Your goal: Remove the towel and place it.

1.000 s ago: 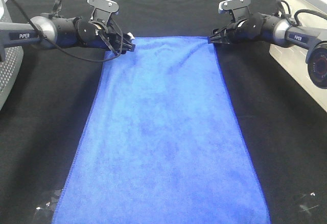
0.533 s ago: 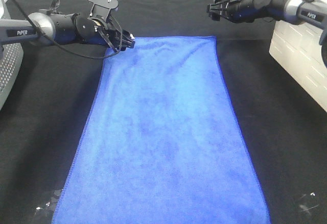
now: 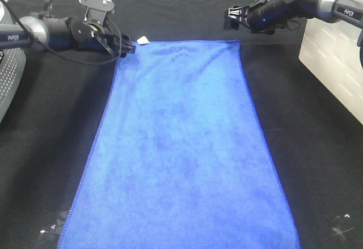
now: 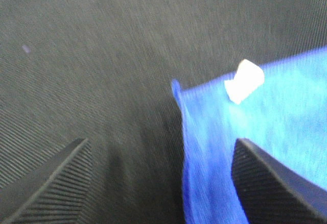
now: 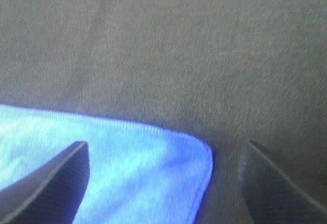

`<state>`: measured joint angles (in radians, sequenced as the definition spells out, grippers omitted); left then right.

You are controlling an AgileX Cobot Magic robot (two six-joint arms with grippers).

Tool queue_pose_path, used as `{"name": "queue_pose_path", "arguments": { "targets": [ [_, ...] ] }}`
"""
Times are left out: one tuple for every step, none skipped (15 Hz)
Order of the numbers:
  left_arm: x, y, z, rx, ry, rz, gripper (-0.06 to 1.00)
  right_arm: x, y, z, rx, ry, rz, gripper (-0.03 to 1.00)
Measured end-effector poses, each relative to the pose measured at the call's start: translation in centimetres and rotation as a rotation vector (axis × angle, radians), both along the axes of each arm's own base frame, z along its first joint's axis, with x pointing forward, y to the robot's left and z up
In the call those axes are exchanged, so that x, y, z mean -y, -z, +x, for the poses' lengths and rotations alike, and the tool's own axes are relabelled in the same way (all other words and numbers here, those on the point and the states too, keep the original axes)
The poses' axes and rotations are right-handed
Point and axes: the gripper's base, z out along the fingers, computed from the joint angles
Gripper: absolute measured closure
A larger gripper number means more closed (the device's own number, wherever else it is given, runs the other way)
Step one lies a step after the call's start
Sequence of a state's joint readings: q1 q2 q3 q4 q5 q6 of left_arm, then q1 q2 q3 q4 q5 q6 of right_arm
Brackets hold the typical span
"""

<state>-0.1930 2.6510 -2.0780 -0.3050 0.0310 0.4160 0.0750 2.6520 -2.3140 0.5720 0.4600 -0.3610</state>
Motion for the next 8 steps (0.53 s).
{"name": "queue_pose_path", "arguments": {
  "targets": [
    [0.08, 0.72, -0.03, -0.002, -0.001, 0.002, 0.23, -0.03, 0.01, -0.02, -0.004, -0.001, 0.005, 0.2],
    [0.04, 0.86, 0.03, 0.012, -0.005, 0.004, 0.23, -0.05, 0.01, -0.03, -0.005, -0.001, 0.008, 0.2],
    [0.02, 0.79, 0.08, 0.023, -0.001, 0.015, 0.23, -0.05, 0.01, -0.03, -0.005, -0.001, 0.008, 0.2],
    [-0.01, 0.71, 0.15, 0.042, 0.003, 0.029, 0.23, -0.06, 0.02, -0.04, -0.007, -0.001, 0.009, 0.2],
    [-0.01, 0.67, 0.18, 0.052, 0.012, 0.047, 0.23, -0.08, 0.04, -0.06, -0.01, -0.003, 0.011, 0.2],
    [0.0, 0.66, 0.18, 0.056, 0.026, 0.07, 0.23, -0.1, 0.06, -0.09, -0.014, -0.005, 0.013, 0.2],
    [0.0, 0.66, 0.18, 0.06, 0.036, 0.088, 0.23, -0.14, 0.11, -0.14, -0.021, -0.01, 0.013, 0.2],
    [0.01, 0.66, 0.18, 0.062, 0.042, 0.098, 0.23, -0.16, 0.13, -0.17, -0.026, -0.012, 0.016, 0.2]
  ]
}}
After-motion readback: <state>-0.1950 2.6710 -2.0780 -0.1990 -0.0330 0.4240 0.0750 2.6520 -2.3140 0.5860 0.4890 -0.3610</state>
